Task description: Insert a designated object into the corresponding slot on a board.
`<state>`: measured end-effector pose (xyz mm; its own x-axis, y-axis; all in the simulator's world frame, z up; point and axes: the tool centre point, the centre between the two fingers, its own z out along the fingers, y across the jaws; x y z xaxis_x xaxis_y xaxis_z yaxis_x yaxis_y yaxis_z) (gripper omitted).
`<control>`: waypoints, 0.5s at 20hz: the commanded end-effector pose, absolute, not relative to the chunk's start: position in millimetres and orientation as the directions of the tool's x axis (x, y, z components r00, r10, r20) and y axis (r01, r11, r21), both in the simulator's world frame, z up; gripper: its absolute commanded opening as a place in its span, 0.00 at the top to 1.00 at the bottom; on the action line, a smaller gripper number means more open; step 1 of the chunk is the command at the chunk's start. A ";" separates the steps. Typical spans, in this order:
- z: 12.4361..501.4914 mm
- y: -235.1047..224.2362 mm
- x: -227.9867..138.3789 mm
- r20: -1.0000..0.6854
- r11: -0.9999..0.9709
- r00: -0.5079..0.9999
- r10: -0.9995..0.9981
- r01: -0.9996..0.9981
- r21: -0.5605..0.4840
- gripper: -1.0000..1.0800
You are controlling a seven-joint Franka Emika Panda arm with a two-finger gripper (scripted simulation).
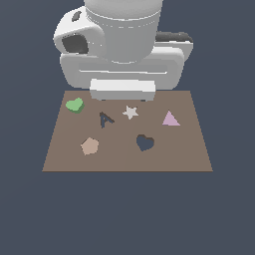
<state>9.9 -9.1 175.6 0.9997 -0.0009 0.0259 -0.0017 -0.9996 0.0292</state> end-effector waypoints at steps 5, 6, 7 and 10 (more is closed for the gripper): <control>170.8 -16.8 7.9 0.025 -0.999 1.000 -0.017 -0.018 0.028 0.04; 168.1 -21.2 6.8 0.025 -0.999 0.999 -0.026 -0.027 0.028 0.04; 164.9 -26.4 5.3 0.024 -0.999 0.999 -0.037 -0.038 0.027 0.04; 151.4 -47.6 -1.2 0.022 -0.996 0.996 -0.083 -0.083 0.024 0.04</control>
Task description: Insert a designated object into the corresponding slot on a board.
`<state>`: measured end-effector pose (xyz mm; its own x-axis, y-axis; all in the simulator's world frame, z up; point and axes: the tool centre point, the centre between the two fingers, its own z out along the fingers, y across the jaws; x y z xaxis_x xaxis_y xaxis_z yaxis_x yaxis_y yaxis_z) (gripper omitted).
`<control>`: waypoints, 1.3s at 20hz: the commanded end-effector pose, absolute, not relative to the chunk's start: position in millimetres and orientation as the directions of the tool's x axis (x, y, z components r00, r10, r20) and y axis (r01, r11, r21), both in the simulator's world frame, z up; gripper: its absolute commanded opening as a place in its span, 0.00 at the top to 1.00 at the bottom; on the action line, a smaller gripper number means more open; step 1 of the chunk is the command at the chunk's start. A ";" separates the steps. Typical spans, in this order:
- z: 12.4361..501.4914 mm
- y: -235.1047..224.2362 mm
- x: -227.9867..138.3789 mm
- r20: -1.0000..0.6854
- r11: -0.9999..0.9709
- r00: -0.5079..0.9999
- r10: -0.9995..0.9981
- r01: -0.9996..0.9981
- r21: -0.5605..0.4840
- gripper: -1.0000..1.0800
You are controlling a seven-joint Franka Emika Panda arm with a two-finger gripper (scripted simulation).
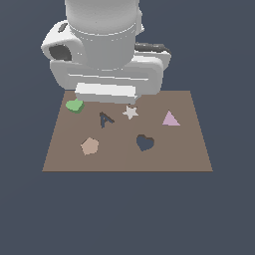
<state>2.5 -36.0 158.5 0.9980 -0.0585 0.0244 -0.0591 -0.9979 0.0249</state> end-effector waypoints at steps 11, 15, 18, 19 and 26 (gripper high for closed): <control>74.5 -157.3 -54.7 0.007 -0.945 0.945 -0.327 -0.327 0.008 0.04; 57.8 -177.6 -68.9 0.003 -0.927 0.927 -0.375 -0.375 0.004 0.04; 51.5 -184.4 -74.0 0.001 -0.920 0.920 -0.392 -0.392 0.002 0.04; 50.6 -185.3 -74.6 0.000 -0.919 0.919 -0.394 -0.394 0.001 0.04; 42.5 -184.8 -74.5 -0.001 -0.920 0.920 -0.392 -0.392 0.002 0.04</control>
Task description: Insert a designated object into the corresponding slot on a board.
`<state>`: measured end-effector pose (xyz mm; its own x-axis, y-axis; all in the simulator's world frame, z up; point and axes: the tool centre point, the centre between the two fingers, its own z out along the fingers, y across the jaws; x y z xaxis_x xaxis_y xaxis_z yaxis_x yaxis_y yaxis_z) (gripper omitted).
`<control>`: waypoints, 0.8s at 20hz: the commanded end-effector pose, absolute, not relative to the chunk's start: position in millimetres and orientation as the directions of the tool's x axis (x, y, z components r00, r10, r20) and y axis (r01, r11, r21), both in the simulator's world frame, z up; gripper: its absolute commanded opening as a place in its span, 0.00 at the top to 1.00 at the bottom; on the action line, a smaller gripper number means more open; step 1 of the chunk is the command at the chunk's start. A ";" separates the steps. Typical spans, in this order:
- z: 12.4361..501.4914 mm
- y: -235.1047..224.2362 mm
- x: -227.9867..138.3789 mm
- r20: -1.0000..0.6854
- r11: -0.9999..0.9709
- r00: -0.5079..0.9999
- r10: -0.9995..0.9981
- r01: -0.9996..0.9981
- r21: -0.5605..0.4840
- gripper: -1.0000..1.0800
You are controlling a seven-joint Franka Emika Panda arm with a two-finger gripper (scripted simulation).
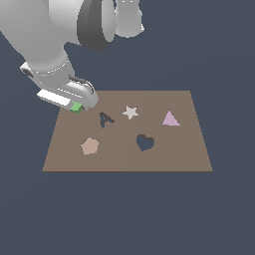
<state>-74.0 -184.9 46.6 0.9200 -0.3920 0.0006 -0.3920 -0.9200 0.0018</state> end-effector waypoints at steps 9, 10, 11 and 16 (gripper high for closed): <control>29.9 -185.2 -75.1 0.000 -0.919 0.919 -0.394 -0.394 0.000 1.00; 29.9 -185.2 -75.1 0.000 -0.919 0.919 -0.394 -0.394 0.000 1.00; 29.9 -185.2 -75.1 0.000 -0.919 0.919 -0.394 -0.394 0.000 1.00; 29.9 -185.2 -75.1 0.000 -0.919 0.919 -0.394 -0.394 0.000 1.00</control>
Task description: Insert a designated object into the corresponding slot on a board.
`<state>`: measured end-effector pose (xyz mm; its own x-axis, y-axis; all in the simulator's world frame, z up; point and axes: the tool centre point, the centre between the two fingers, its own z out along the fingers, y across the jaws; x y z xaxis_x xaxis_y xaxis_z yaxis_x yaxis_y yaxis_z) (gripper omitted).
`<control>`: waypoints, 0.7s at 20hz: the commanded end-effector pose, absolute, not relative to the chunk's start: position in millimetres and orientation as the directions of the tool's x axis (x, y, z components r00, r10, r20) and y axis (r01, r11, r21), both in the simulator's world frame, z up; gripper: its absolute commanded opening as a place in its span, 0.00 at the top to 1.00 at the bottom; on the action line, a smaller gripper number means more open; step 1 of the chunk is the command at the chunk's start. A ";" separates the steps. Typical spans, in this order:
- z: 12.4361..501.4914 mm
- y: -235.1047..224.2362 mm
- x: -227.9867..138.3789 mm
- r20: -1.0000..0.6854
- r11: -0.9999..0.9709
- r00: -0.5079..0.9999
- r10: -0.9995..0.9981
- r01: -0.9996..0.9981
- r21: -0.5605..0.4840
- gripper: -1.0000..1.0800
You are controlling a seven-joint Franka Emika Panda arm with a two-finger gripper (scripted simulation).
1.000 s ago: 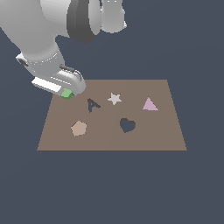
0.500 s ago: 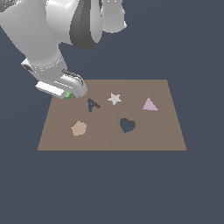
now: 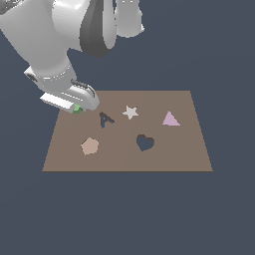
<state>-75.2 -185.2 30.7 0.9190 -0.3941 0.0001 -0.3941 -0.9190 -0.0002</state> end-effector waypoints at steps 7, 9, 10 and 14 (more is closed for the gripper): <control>30.9 -181.4 -74.8 0.001 -0.914 0.914 -0.405 -0.405 0.000 1.00; 31.0 -177.6 -74.6 0.000 -0.910 0.910 -0.414 -0.414 0.000 1.00; 31.1 -175.3 -74.4 0.000 -0.907 0.907 -0.421 -0.421 0.000 1.00; 31.5 -162.7 -73.1 0.000 -0.892 0.892 -0.453 -0.453 0.000 1.00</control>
<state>-73.9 -168.0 31.2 0.8976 -0.4408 0.0001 -0.4408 -0.8976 0.0000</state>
